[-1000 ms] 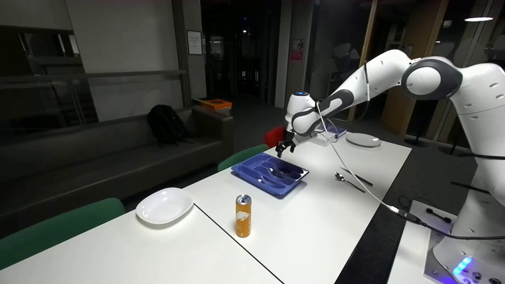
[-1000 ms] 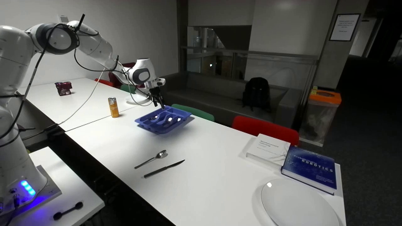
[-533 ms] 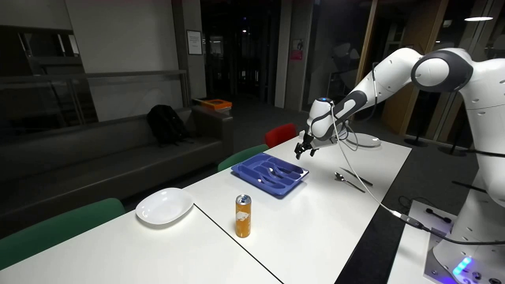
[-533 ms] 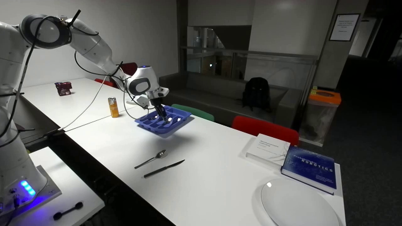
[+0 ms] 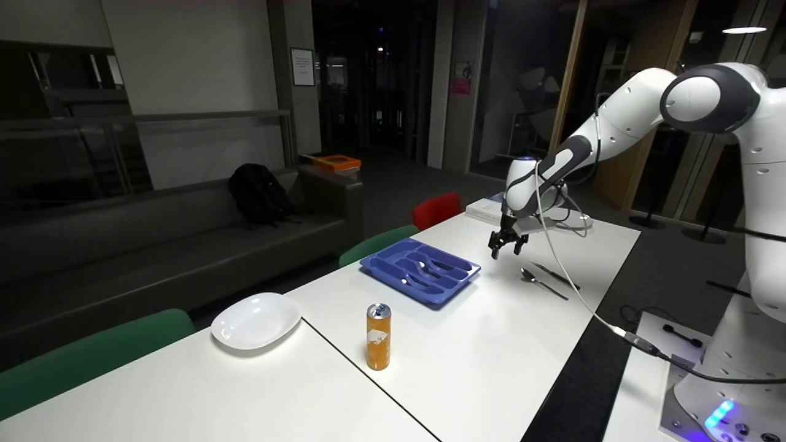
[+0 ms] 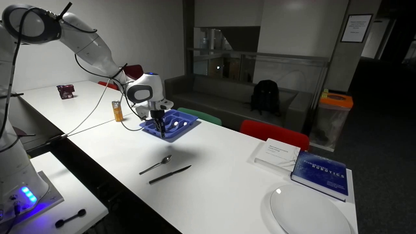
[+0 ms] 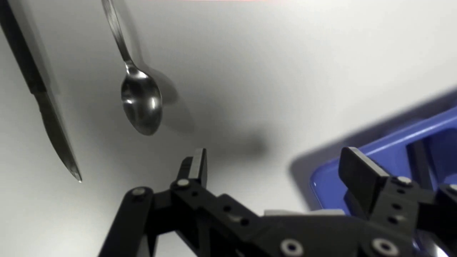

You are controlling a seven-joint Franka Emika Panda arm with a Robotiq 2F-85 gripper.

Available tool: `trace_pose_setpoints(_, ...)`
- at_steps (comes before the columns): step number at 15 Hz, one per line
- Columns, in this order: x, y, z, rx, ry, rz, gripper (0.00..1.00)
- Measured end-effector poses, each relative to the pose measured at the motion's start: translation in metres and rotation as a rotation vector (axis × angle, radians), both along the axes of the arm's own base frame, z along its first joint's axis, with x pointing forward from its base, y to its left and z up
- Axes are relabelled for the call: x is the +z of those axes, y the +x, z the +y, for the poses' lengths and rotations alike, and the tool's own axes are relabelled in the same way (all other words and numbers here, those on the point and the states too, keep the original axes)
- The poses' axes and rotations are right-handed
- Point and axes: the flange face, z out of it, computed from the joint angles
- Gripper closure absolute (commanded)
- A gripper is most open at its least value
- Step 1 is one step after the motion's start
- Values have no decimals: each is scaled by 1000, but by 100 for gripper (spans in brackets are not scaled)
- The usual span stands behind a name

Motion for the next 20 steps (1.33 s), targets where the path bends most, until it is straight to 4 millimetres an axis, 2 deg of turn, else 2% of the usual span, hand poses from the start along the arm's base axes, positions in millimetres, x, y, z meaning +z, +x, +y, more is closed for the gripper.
trace_pose_setpoints(6, 2, -28, -24, -3, 1, 186, 0)
trace_pose_setpoints(12, 0, -31, -29, 12, 6, 199, 0)
trace_pose_setpoints(14, -4, -29, -21, 34, -12, 213, 0)
trace_pose_setpoints(18, -27, -22, 17, 100, -98, 272, 0)
trace_pose_setpoints(20, -34, -21, 29, 117, -118, 286, 0)
